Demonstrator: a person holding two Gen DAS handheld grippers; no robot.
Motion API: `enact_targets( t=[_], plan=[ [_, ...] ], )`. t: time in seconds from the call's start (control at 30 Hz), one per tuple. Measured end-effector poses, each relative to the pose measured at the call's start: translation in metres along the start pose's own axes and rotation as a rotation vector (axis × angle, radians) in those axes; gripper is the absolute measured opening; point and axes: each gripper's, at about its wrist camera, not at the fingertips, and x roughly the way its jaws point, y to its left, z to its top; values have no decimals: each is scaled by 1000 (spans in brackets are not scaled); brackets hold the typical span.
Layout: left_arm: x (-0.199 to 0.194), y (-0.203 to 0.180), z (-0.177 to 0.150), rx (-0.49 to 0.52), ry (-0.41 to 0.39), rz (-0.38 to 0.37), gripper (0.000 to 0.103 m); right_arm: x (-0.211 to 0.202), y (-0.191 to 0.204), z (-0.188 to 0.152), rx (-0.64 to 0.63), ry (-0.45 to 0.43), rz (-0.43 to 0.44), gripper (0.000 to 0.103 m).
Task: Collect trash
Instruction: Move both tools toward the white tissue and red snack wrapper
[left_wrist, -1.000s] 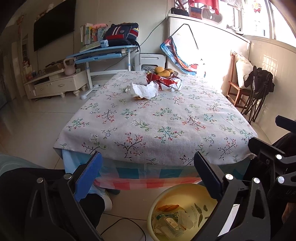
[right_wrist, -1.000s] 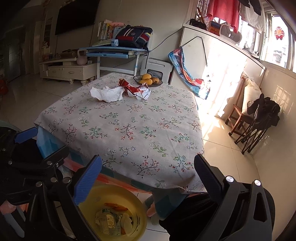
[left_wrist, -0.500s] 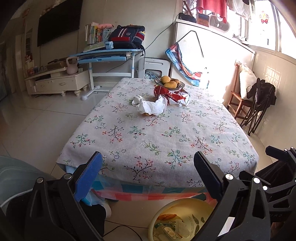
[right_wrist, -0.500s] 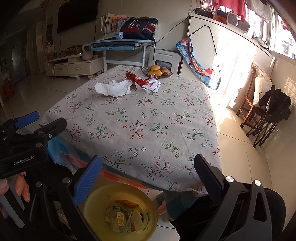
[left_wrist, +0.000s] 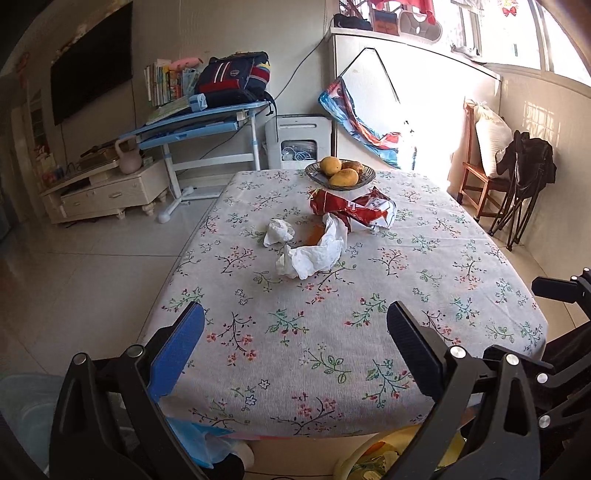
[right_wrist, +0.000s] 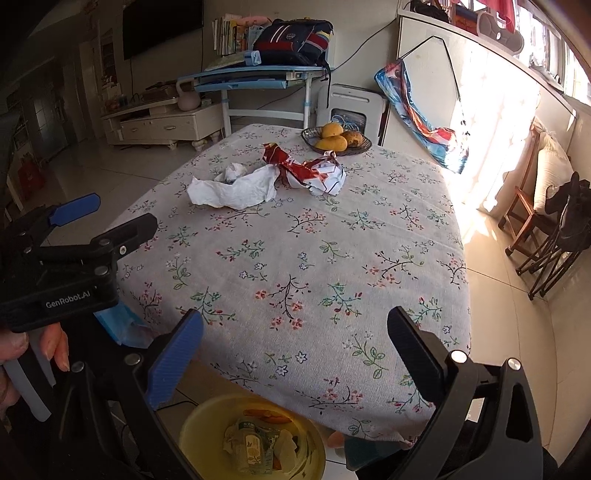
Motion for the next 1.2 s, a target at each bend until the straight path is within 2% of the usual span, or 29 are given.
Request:
enact_targets(
  t=[0.2, 0.37, 1.03, 1.2],
  plan=[
    [15, -5, 12, 56, -1, 19, 96, 17, -9, 6, 37, 8, 20, 95],
    [29, -8, 16, 90, 13, 27, 96, 34, -15, 1, 87, 57, 53, 95],
    [82, -34, 42, 194, 53, 46, 96, 55, -22, 6, 94, 95, 102, 95],
    [111, -37, 52, 186, 96, 23, 96, 61, -23, 8, 95, 107, 114, 95]
  ],
)
